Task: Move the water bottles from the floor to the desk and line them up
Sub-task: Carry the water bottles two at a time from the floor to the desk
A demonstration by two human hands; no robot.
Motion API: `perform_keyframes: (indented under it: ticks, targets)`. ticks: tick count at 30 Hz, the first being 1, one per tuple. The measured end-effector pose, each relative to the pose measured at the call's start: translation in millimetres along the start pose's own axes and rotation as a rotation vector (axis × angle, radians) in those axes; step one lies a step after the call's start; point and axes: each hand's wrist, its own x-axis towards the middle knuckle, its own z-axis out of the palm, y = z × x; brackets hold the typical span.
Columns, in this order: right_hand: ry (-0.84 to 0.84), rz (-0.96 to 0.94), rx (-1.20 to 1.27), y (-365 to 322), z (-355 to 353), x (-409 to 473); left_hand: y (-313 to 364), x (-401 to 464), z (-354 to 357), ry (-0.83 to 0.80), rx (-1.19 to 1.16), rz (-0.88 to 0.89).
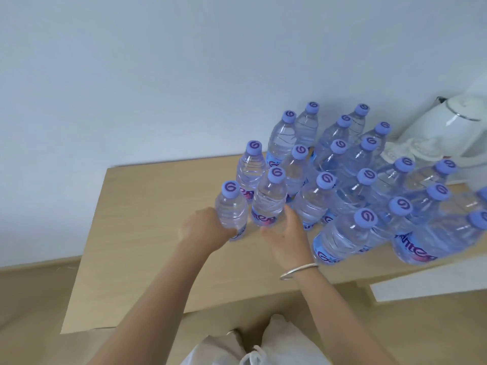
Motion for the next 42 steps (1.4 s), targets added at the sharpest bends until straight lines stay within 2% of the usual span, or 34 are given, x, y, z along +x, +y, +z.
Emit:
perform_keyframes:
  ticks: [3, 6, 11, 14, 17, 20, 23, 30, 36, 42]
  targets:
    - [-0.110, 0.096, -0.284, 10, -17, -16, 0, -5, 20, -0.146, 0.152, 0.022]
    - [-0.160, 0.177, -0.510, 20, -39, -34, 20, -14, 39, -0.271, 0.198, 0.142]
    - [-0.102, 0.272, -0.547, 42, -104, -74, 80, -50, 73, -0.464, 0.166, 0.428]
    - [-0.069, 0.353, -0.572, 64, -155, -106, 131, -81, 98, -0.555, 0.244, 0.607]
    - [0.058, 0.466, -0.563, 93, -211, -145, 189, -112, 127, -0.528, 0.324, 0.751]
    - [0.155, 0.556, -0.557, 122, -274, -188, 249, -147, 161, -0.452, 0.354, 0.803]
    - [0.259, 0.621, -0.567, 150, -336, -232, 308, -188, 192, -0.386, 0.292, 0.832]
    - [0.396, 0.723, -0.532, 201, -451, -318, 413, -263, 260, -0.393, 0.191, 0.909]
    - [0.489, 0.774, -0.489, 233, -519, -344, 487, -299, 294, -0.396, 0.307, 1.017]
    - [0.511, 0.772, -0.468, 266, -583, -323, 576, -303, 328, -0.380, 0.383, 1.102]
